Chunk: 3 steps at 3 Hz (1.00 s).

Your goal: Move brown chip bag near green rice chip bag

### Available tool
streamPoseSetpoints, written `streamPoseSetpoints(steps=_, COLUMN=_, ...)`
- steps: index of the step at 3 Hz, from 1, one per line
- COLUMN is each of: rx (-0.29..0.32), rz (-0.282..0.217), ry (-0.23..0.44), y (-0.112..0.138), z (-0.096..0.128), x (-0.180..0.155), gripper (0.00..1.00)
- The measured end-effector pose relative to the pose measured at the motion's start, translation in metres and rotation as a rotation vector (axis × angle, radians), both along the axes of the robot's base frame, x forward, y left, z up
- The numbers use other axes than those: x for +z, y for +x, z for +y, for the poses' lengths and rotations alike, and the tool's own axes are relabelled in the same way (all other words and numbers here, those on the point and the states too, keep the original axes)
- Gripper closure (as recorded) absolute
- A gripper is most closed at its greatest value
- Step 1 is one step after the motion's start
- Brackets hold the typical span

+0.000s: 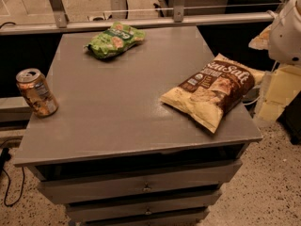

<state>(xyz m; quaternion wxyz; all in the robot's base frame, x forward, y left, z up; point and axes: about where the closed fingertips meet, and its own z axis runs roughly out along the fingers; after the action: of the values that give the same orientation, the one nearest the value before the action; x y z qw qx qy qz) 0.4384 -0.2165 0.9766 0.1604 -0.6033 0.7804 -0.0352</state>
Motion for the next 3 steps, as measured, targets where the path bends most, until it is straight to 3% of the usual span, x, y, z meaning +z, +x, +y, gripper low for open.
streamPoseSetpoints(steps=1, rx=0.0, rz=-0.003, ry=0.0, y=0.0, z=0.0, x=0.0, gripper=0.0)
streamPoseSetpoints(steps=2, rx=0.019, rz=-0.025, ry=0.043, y=0.02, z=-0.006, x=-0.021, gripper=0.0)
streamPoseSetpoints(steps=3, rx=0.079, rz=-0.068, ry=0.132, y=0.057, z=-0.017, x=-0.065, gripper=0.0)
